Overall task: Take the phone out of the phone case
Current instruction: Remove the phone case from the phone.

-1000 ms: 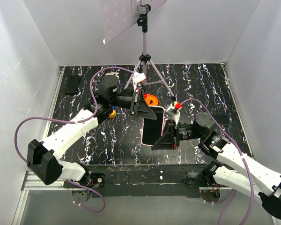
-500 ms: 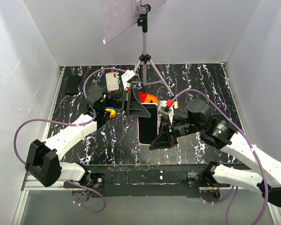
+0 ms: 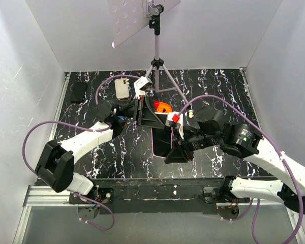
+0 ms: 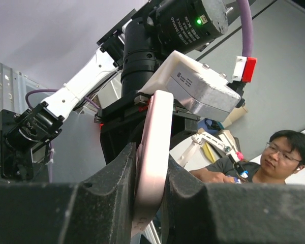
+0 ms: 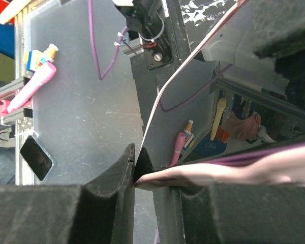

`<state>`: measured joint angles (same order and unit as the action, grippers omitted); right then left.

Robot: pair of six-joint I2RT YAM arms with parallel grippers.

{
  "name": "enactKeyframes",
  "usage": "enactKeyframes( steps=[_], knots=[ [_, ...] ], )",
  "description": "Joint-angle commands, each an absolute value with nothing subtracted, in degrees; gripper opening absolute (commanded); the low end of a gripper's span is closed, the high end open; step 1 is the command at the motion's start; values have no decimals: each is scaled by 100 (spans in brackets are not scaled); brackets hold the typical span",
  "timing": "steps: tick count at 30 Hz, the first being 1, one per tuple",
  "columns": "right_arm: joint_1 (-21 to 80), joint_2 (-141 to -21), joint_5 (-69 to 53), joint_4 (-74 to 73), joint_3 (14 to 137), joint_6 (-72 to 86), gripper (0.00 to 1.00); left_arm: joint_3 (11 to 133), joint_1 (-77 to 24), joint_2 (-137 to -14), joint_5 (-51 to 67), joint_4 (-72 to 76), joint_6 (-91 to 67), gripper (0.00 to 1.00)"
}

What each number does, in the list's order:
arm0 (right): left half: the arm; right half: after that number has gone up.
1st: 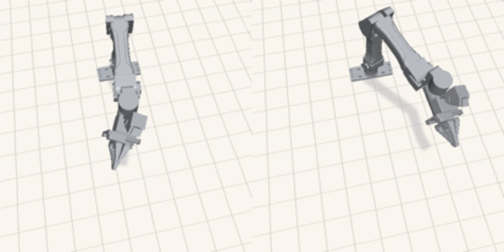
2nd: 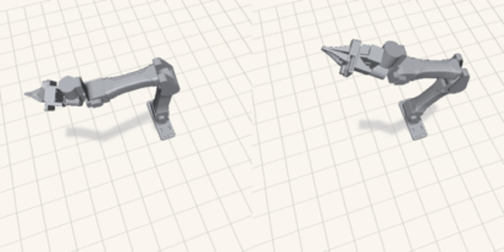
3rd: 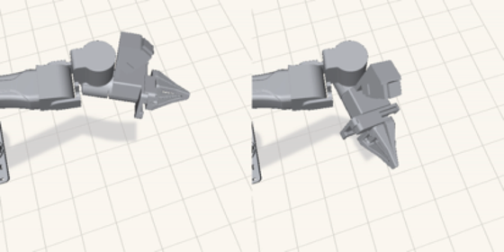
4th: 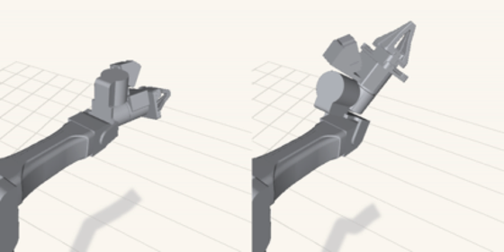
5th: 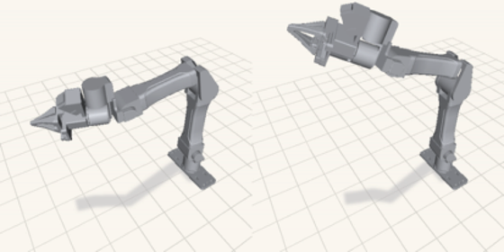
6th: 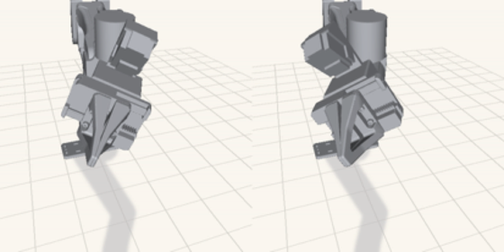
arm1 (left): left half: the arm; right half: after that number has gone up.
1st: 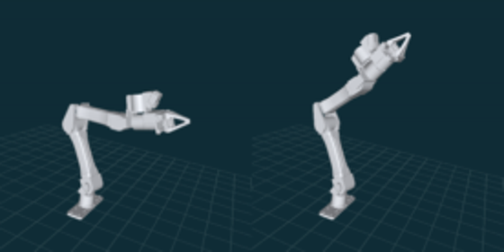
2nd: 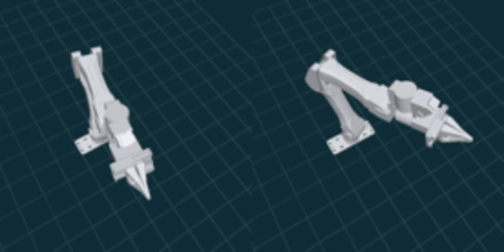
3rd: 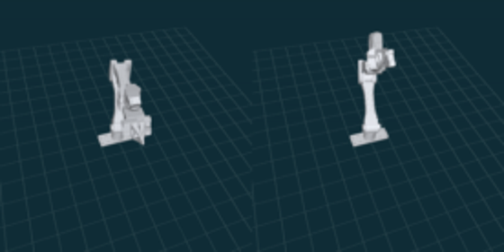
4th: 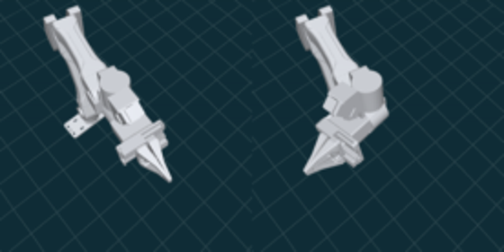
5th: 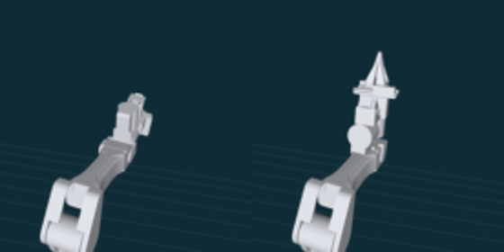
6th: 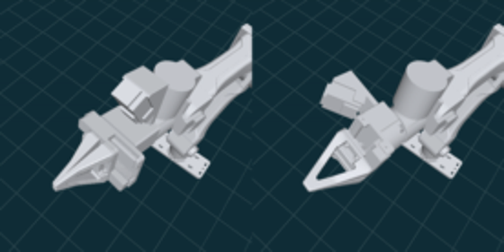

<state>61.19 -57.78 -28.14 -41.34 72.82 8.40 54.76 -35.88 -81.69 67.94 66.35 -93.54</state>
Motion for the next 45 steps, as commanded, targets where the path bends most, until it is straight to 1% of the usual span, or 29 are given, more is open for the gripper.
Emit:
enactKeyframes(
  steps=[1, 4, 6, 9, 11, 13, 15, 17, 19, 22, 23, 26, 30, 35, 39, 42, 45],
  knots=[
    [6425, -5932, -2584, -2153, 8051, -1090, 1, 5150, -3990, -8885, 6337, 5967, -10520, 0],
    [6469, -5898, -2680, -2014, 8104, -1029, 1, 5080, -4008, -9052, 6153, 6239, -10713, 0],
    [6469, -5793, -2882, -1585, 7946, -784, 1, 4993, -3999, -9193, 5925, 6730, -11020, 0],
    [6469, -5416, -2980, -452, 7350, -195, 1, 4887, -4008, -9439, 5486, 7591, -11503, 0],
    [6477, -5082, -2866, 111, 6788, 174, 1, 4808, -3999, -9527, 5309, 7830, -11645, 0],
    [6469, -4756, -2804, 324, 6470, 438, 1, 4790, -3999, -9536, 5230, 7831, -11681, 0],
    [6469, -4536, -2804, 316, 6294, 614, 1, 4781, -3999, -9492, 5212, 7630, -11585, 0],
    [6469, -4334, -2707, 351, 6101, 825, 1, 4773, -3990, -9379, 5247, 7122, -11409, 0],
    [6469, -4096, -2733, 605, 5767, 1203, 1, 4667, -3973, -9028, 5081, 6209, -10796, 0],
    [6469, -3929, -2838, 764, 5616, 1406, 1, 4641, -3938, -8527, 4958, 4646, -9952, 0],
    [6469, -3911, -2935, 756, 5651, 1441, 1, 4667, -3920, -8377, 4896, 4084, -9740, 0],
    [6469, -4042, -3102, 660, 5827, 1354, 1, 4824, -3920, -8139, 4843, 2992, -9213, 0],
    [6477, -4516, -3515, 414, 6283, 985, 1, 4869, -3911, -7954, 4825, 2383, -9114, 0],
    [6478, -4877, -3683, 9, 6933, 274, 1, 4624, -3911, -7963, 4887, 2609, -9605, 0],
    [6486, -5106, -3718, -658, 7575, -191, 1, 4500, -3911, -8007, 4896, 2900, -9843, 0],
    [6486, -5238, -3464, -826, 7822, -447, 1, 4526, -3920, -8016, 4869, 3005, -9931, 0],
    [6495, -5282, -3007, -818, 7744, -527, 1, 4518, -3937, -8033, 4817, 3417, -10142, 0]
  ],
)
